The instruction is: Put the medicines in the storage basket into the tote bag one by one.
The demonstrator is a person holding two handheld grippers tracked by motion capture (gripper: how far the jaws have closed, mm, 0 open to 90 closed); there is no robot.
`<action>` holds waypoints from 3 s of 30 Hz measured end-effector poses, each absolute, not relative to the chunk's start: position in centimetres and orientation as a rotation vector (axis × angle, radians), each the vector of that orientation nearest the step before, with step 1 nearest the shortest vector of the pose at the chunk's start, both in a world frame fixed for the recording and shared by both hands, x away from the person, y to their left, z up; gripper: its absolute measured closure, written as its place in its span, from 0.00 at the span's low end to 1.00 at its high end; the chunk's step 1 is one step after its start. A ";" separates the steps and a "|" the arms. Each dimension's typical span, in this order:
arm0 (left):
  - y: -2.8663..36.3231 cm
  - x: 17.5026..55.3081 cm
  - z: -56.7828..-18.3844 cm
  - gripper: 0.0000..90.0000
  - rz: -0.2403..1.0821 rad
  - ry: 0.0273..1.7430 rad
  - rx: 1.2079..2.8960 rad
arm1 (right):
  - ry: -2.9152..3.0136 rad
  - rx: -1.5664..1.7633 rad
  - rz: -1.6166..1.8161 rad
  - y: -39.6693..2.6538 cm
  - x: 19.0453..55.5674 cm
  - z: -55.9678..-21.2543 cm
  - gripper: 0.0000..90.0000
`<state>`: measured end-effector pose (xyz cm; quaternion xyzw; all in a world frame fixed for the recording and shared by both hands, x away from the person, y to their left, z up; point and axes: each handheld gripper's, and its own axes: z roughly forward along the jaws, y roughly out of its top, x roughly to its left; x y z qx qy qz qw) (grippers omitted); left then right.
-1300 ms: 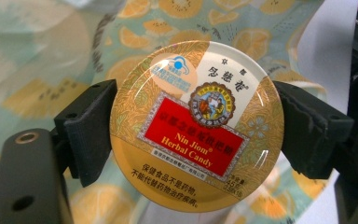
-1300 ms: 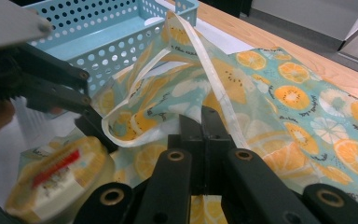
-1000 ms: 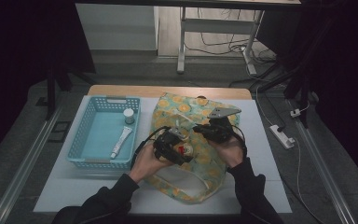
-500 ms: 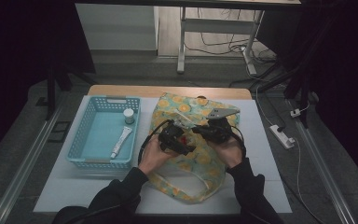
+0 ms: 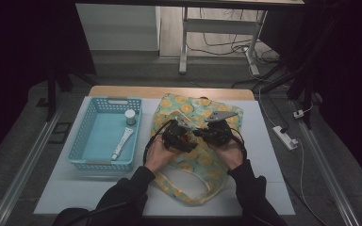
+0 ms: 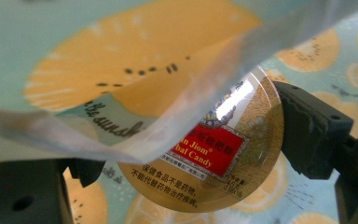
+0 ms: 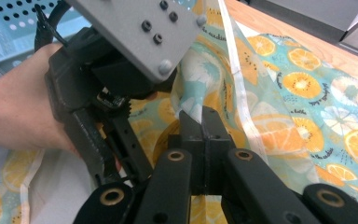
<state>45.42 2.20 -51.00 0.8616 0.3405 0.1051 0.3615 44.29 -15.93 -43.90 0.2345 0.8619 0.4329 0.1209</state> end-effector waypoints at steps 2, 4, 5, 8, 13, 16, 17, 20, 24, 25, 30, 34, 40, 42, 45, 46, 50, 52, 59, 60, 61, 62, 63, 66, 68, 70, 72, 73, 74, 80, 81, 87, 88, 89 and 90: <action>2.1 45.6 -51.2 0.22 0.278 0.880 2.225 | 2.521 0.687 1.257 -15.9 44.4 -44.1 1.00; 2.0 45.8 -51.3 0.22 0.282 0.878 2.232 | 2.522 0.688 1.251 -15.9 44.4 -44.2 1.00; 1.9 45.9 -51.4 0.22 0.287 0.880 2.237 | 2.521 0.692 1.251 -15.9 44.4 -44.2 1.00; 1.6 46.2 -51.7 0.22 0.291 0.883 2.247 | 2.520 0.700 1.244 -15.9 44.5 -44.3 1.00; 1.1 46.3 -52.1 0.18 0.282 0.890 2.249 | 2.519 0.705 1.233 -16.0 44.6 -44.4 1.00; 1.1 46.1 -51.9 0.12 0.280 0.889 2.242 | 2.516 0.704 1.234 -16.1 44.6 -44.4 1.00; 1.1 46.0 -51.8 0.11 0.279 0.887 2.242 | 2.514 0.705 1.238 -16.2 44.7 -44.4 1.00; 1.2 45.7 -51.4 0.09 0.270 0.881 2.245 | 2.507 0.707 1.244 -16.4 44.7 -44.2 1.00; 1.6 45.3 -50.9 0.07 0.219 0.870 2.247 | 2.504 0.714 1.248 -16.5 44.8 -44.2 1.00; 1.6 45.2 -50.7 0.07 0.198 0.866 2.241 | 2.504 0.716 1.249 -16.5 44.8 -44.2 1.00; 2.0 44.3 -50.0 0.04 0.154 0.849 2.230 | 2.504 0.722 1.245 -16.6 44.9 -44.3 1.00; 2.6 43.5 -49.3 0.02 0.128 0.831 2.218 | 2.505 0.728 1.247 -16.6 44.9 -44.3 1.00; 3.8 42.5 -48.3 0.00 0.077 0.828 2.172 | 2.509 0.718 1.246 -16.5 44.9 -44.3 1.00; 4.1 42.1 -48.0 0.00 0.060 0.821 2.162 | 2.509 0.718 1.249 -16.5 44.8 -44.3 1.00; 4.6 41.7 -47.6 0.00 0.035 0.805 2.146 | 2.508 0.718 1.251 -16.6 44.8 -44.3 1.00; 4.8 41.5 -47.4 0.00 0.031 0.800 2.142 | 2.507 0.718 1.251 -16.6 44.8 -44.3 1.00; 5.4 41.0 -47.0 0.00 0.029 0.791 2.142 | 2.509 0.714 1.248 -16.5 44.8 -44.3 1.00; 5.9 40.8 -46.8 0.00 0.014 0.789 2.135 | 2.510 0.713 1.248 -16.5 44.8 -44.3 1.00; 7.6 40.3 -46.4 0.00 0.002 0.776 2.132 | 2.507 0.708 1.251 -16.5 44.7 -44.2 1.00; 7.8 40.2 -46.4 0.00 -0.007 0.774 2.129 | 2.507 0.708 1.252 -16.5 44.7 -44.2 1.00; 8.1 40.2 -46.4 0.00 -0.016 0.771 2.127 | 2.508 0.706 1.252 -16.5 44.7 -44.2 1.00; 8.4 40.2 -46.4 0.00 -0.019 0.768 2.127 | 2.508 0.706 1.252 -16.5 44.7 -44.2 1.00; 8.6 40.1 -46.4 0.00 -0.018 0.771 2.125 | 2.508 0.706 1.251 -16.5 44.7 -44.2 1.00; 9.6 39.9 -46.4 0.00 -0.020 0.789 2.108 | 2.509 0.707 1.251 -16.5 44.7 -44.2 1.00; 10.0 39.6 -46.2 0.00 -0.024 0.781 2.095 | 2.509 0.709 1.251 -16.4 44.7 -44.3 1.00; 10.3 39.3 -46.0 0.00 -0.003 0.775 2.097 | 2.512 0.710 1.250 -16.4 44.7 -44.3 1.00; 10.7 39.1 -45.8 0.00 0.002 0.776 2.094 | 2.514 0.708 1.250 -16.4 44.6 -44.3 1.00; 11.0 39.0 -45.7 0.00 0.006 0.783 2.089 | 2.514 0.706 1.250 -16.4 44.6 -44.3 1.00; 11.2 38.9 -45.6 0.00 0.012 0.788 2.085 | 2.514 0.705 1.250 -16.3 44.6 -44.3 1.00; 12.9 38.7 -45.3 0.00 0.053 0.845 2.083 | 2.516 0.700 1.249 -16.3 44.5 -44.2 1.00; 13.1 38.6 -45.3 0.00 0.061 0.854 2.086 | 2.515 0.698 1.251 -16.3 44.6 -44.2 1.00; 15.0 38.5 -45.2 0.00 0.144 0.922 2.099 | 2.517 0.698 1.249 -16.4 44.6 -44.2 1.00; 15.4 38.5 -45.1 0.00 0.164 0.934 2.104 | 2.517 0.698 1.247 -16.4 44.6 -44.2 1.00; 15.7 38.5 -45.1 0.00 0.179 0.946 2.095 | 2.519 0.699 1.246 -16.4 44.6 -44.2 1.00; 16.0 38.5 -45.0 0.00 0.190 0.955 2.092 | 2.519 0.702 1.245 -16.4 44.6 -44.2 1.00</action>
